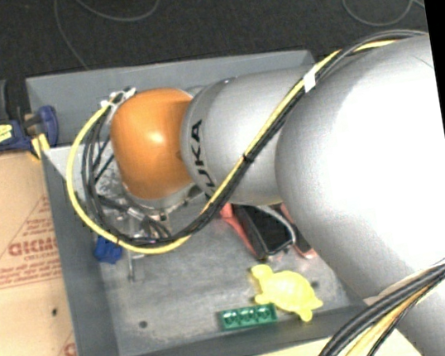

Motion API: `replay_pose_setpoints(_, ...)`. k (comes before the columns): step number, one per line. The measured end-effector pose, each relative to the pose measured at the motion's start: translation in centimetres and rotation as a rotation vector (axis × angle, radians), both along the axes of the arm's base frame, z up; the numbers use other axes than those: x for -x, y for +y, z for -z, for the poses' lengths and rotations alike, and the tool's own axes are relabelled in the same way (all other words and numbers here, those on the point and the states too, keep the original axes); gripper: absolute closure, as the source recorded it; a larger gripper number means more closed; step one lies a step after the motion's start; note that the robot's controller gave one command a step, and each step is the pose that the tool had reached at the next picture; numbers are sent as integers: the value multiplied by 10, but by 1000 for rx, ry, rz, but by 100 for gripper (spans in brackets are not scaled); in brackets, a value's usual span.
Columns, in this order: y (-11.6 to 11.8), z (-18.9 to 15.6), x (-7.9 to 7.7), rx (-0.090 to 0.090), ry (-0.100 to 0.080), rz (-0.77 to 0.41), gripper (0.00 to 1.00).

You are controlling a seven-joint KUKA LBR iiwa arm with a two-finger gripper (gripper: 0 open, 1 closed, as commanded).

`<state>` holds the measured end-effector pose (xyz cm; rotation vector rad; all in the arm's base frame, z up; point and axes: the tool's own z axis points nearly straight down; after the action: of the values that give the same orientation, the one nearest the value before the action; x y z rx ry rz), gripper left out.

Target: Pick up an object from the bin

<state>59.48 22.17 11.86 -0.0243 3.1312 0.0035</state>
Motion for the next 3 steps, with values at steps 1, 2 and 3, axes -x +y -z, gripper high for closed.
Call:
replay_pose_setpoints(1, 1, 11, 2, -1, 3, 93, 0)
replay_pose_setpoints(2, 13, 47, 11, -5, -4, 292, 100)
replay_pose_setpoints(3, 13, 47, 11, -5, -4, 293, 100)
